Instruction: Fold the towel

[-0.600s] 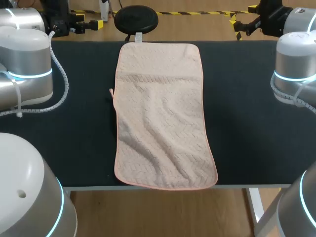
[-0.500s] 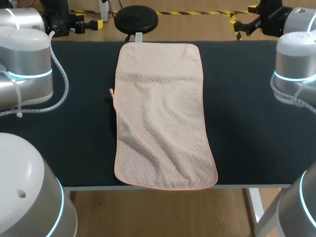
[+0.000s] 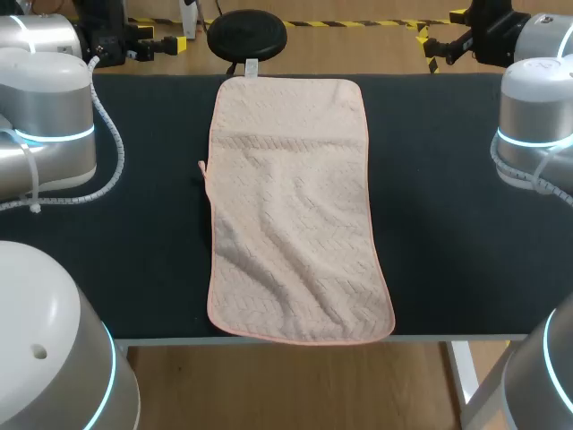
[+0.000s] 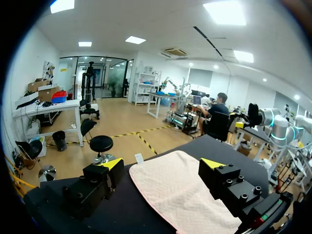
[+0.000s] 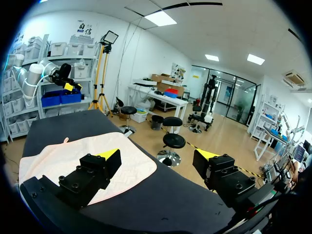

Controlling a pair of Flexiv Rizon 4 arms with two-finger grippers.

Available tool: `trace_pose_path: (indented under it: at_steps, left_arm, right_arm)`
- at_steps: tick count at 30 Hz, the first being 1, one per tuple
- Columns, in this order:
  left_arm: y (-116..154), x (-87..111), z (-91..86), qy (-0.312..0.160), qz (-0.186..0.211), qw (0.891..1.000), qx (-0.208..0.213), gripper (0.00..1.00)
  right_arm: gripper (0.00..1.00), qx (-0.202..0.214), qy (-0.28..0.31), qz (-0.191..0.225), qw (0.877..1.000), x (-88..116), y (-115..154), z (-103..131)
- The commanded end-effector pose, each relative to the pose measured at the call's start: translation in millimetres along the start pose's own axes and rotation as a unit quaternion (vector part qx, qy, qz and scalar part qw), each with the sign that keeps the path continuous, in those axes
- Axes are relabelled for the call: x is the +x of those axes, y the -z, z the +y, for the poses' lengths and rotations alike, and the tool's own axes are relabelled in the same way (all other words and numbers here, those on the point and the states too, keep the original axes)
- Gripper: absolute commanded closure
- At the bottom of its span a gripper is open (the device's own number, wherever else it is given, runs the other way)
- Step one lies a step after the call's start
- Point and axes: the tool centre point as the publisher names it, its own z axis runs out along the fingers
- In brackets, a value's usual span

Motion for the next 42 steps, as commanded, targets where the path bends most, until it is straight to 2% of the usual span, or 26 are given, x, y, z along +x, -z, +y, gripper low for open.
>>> trace_pose_path:
  at_steps: [1, 3, 6, 7, 8, 11, 13, 14, 16, 20, 27, 34, 35, 37, 38, 39, 41, 42]
  left_arm:
    - [0, 0.3, 0.8, 0.0, -0.001, 1.0, 0.001, 0.0]
    - [0, 0.3, 0.8, 0.0, -0.001, 1.0, 0.001, 0.0]
    - [-3, 4.1, 4.7, -0.028, 0.017, 0.999, -0.033, 0.0]
    - [-4, 5.6, 5.2, -0.036, 0.017, 0.998, -0.049, 0.0]
    - [-4, 6.7, 5.7, -0.043, 0.026, 0.997, -0.066, 0.0]
    - [-3, 12.0, 6.0, -0.077, 0.047, 0.989, -0.115, 0.0]
    - [-1, 17.2, 5.6, -0.099, 0.063, 0.983, -0.143, 0.0]
    - [1, 19.7, 5.2, -0.11, 0.069, 0.979, -0.158, 0.0]
    - [4, 22.6, 4.7, -0.121, 0.082, 0.974, -0.174, 0.0]
    - [9, 29.8, 2.8, -0.142, 0.103, 0.96, -0.217, 0.0]
    - [17, 50.4, -2.9, -0.207, 0.137, 0.913, -0.322, 0.0]
    - [19, 70.0, -1.2, -0.257, 0.152, 0.851, -0.431, 0.0]
    - [19, 72.3, -0.8, -0.267, 0.149, 0.839, -0.449, 0.0]
    - [19, 75.3, 0.8, -0.274, 0.157, 0.821, -0.475, 0.0]
    - [19, 76.8, 2.9, -0.292, 0.153, 0.805, -0.494, 0.0]
    - [19, 78.7, 4.2, -0.303, 0.149, 0.796, -0.503, 0.0]
    - [19, 79.0, 6.4, -0.306, 0.152, 0.784, -0.519, 0.0]
    - [19, 80.1, 8.9, -0.317, 0.149, 0.775, -0.526, 0.0]
  right_arm:
    - [0.0, 0.0, 0.0, 0.001, 1.0, 0, 0, 0]
    - [0.0, 0.0, 0.0, 0.001, 1.0, 0, 0, 0]
    - [0.0, 0.007, 0.019, 0.021, 1.0, 0, -3, 2]
    - [0.0, 0.037, 0.039, 0.028, 0.998, 2, -7, 4]
    - [0.0, 0.042, 0.045, 0.033, 0.998, 3, -8, 5]
    - [0.0, 0.093, 0.083, 0.068, 0.99, 6, -15, 9]
    - [0.0, 0.137, 0.113, 0.094, 0.98, 10, -20, 12]
    - [0.0, 0.145, 0.12, 0.108, 0.976, 11, -21, 13]
    - [0.0, 0.184, 0.15, 0.128, 0.963, 16, -24, 15]
    - [0.0, 0.235, 0.192, 0.167, 0.938, 28, -28, 19]
    - [0.0, 0.318, 0.277, 0.21, 0.882, 50, -25, 34]
    - [0.0, 0.401, 0.334, 0.221, 0.824, 70, -18, 35]
    - [0.0, 0.408, 0.338, 0.224, 0.818, 73, -17, 34]
    - [0.0, 0.438, 0.35, 0.223, 0.798, 79, -16, 31]
    - [0.0, 0.444, 0.353, 0.226, 0.792, 82, -16, 29]
    - [0.0, 0.458, 0.355, 0.23, 0.782, 85, -16, 27]
    - [0.0, 0.469, 0.354, 0.237, 0.773, 91, -17, 24]
    - [0.0, 0.483, 0.356, 0.243, 0.762, 94, -18, 23]
